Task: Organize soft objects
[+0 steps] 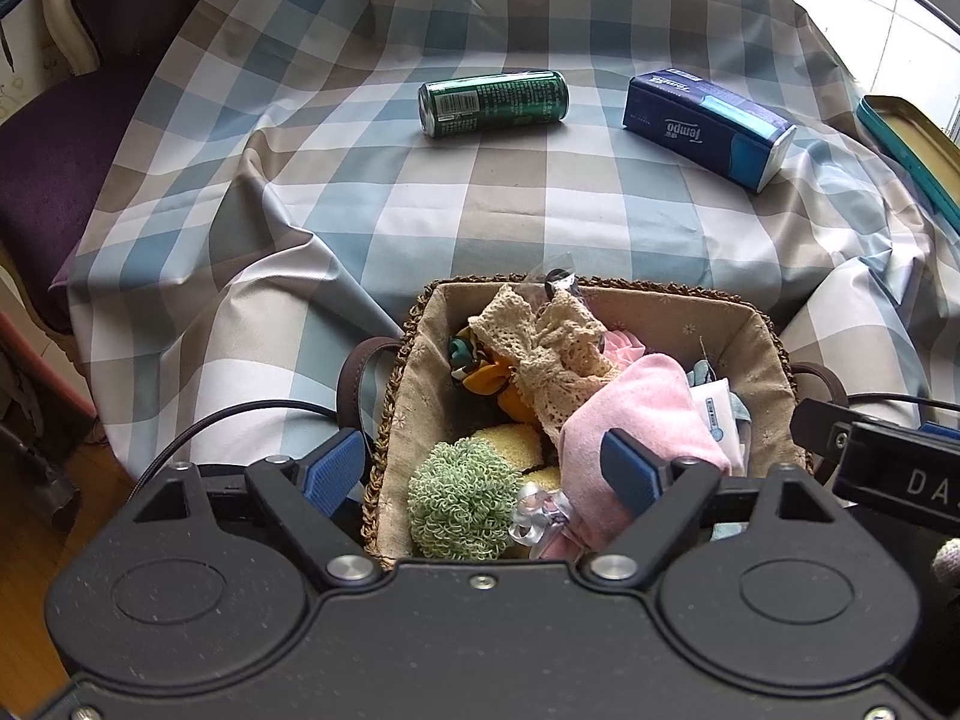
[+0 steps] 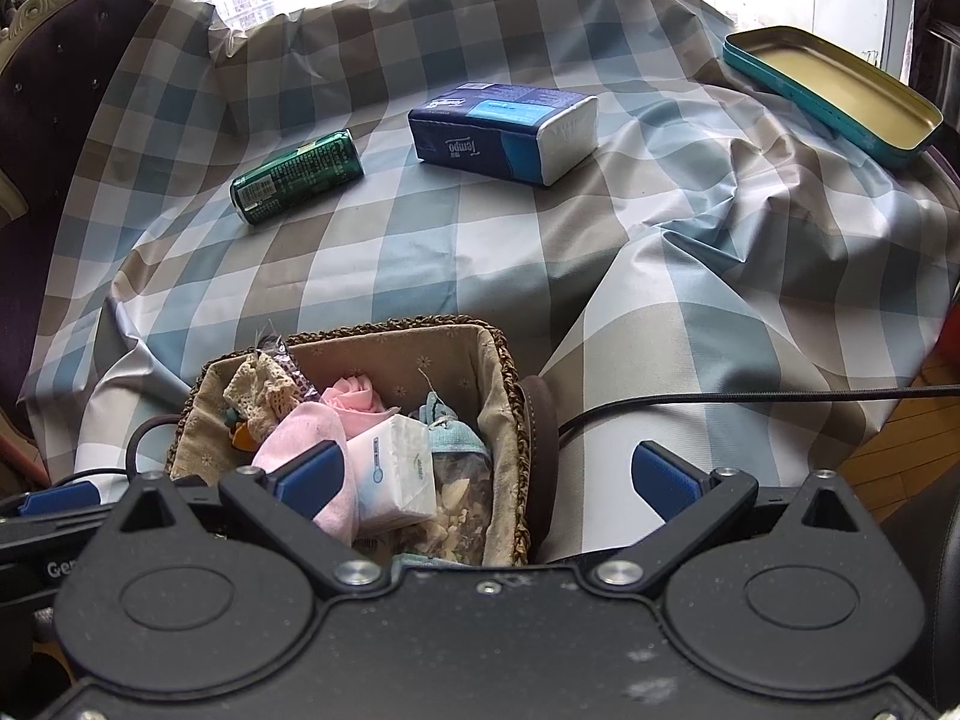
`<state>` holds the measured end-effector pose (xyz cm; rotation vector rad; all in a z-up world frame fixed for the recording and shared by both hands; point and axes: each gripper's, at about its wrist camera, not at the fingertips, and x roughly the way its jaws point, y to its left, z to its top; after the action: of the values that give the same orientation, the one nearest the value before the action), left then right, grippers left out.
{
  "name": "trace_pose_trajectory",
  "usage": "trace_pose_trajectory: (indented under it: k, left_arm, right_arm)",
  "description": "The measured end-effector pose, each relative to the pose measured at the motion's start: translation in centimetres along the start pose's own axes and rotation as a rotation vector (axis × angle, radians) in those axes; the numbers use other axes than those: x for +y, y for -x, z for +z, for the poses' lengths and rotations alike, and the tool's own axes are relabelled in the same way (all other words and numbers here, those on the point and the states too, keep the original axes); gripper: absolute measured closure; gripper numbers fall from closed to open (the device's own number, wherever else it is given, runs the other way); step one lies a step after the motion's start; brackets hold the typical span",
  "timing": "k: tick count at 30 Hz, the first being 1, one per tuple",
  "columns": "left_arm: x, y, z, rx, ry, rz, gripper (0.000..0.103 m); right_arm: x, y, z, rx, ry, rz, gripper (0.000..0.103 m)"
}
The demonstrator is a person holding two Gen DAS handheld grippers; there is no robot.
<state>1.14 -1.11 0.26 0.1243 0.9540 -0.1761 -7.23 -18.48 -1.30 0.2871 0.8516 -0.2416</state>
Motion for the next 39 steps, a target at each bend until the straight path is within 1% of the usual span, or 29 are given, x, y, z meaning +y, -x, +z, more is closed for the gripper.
trace_pose_trajectory:
  k: [8,16,39]
  left_arm:
    - [-0.03,0.10,-0.02,0.001,0.006,-0.004,0.019]
    - [-0.20,0.06,-0.19,0.001,-0.007,-0.008,0.019]
    - [-0.05,-0.31,-0.37,0.021,0.012,-0.008,0.019]
  right_arm:
    - [-0.03,-0.34,-0.03,0.020,0.002,-0.001,0.000]
    - [-0.04,-0.41,-0.12,0.027,0.001,-0.003,0.000]
    - [-0.03,-0.80,-0.41,0.048,-0.002,0.003,0.000]
